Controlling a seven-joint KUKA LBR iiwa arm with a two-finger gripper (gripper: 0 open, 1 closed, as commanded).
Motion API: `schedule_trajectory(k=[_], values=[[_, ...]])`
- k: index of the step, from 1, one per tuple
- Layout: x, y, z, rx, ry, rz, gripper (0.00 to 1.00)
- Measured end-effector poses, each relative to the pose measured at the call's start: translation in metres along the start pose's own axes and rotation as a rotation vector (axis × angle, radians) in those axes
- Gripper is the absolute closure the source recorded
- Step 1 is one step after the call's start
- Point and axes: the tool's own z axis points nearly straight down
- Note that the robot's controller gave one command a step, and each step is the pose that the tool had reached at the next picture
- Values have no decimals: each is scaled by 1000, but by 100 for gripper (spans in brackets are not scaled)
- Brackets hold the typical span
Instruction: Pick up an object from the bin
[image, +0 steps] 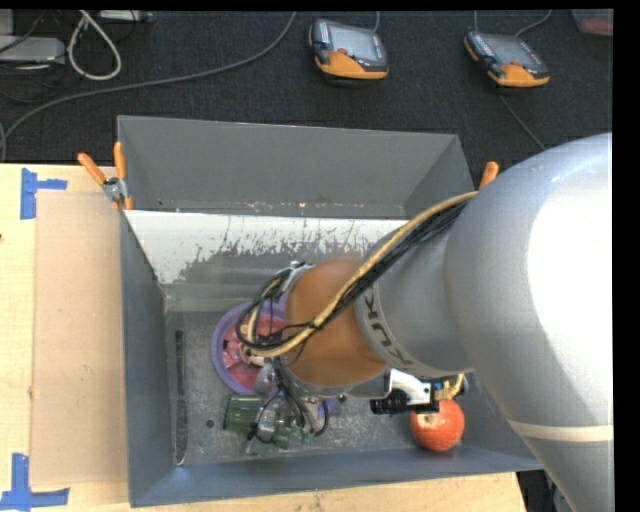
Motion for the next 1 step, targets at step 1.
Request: schedule_trajectory(k=[1], values=[[0, 0, 0, 0, 0, 1, 100]])
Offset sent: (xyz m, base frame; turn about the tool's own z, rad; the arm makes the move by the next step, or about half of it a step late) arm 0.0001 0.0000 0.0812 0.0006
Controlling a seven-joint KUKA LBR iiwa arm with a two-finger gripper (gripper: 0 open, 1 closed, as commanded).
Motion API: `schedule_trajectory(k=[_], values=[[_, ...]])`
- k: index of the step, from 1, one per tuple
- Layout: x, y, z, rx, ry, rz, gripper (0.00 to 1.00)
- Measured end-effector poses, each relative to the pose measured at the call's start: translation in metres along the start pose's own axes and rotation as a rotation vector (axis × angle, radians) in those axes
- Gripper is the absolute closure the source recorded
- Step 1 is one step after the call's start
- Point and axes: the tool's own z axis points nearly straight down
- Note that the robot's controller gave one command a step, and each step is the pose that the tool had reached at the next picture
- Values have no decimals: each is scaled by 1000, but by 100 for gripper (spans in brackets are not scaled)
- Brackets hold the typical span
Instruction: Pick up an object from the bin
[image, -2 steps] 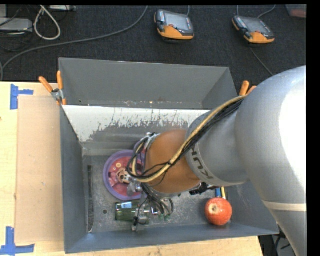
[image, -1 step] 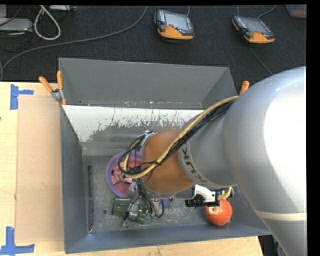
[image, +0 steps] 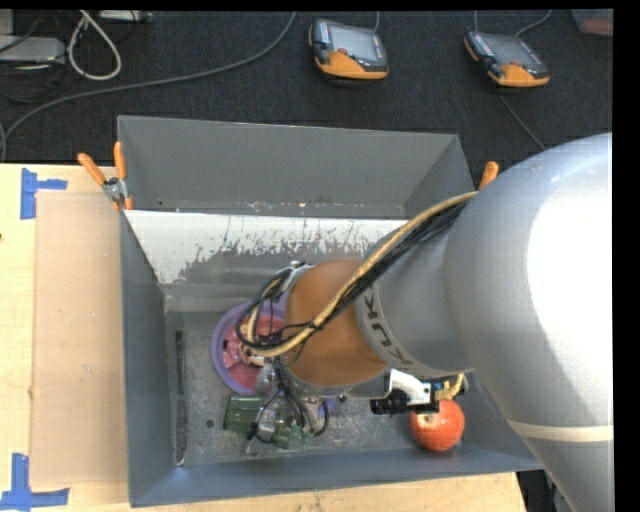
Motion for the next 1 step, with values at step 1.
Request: schedule_trajectory(k=[1], values=[[2, -2, -37, 5, 7, 1, 100]])
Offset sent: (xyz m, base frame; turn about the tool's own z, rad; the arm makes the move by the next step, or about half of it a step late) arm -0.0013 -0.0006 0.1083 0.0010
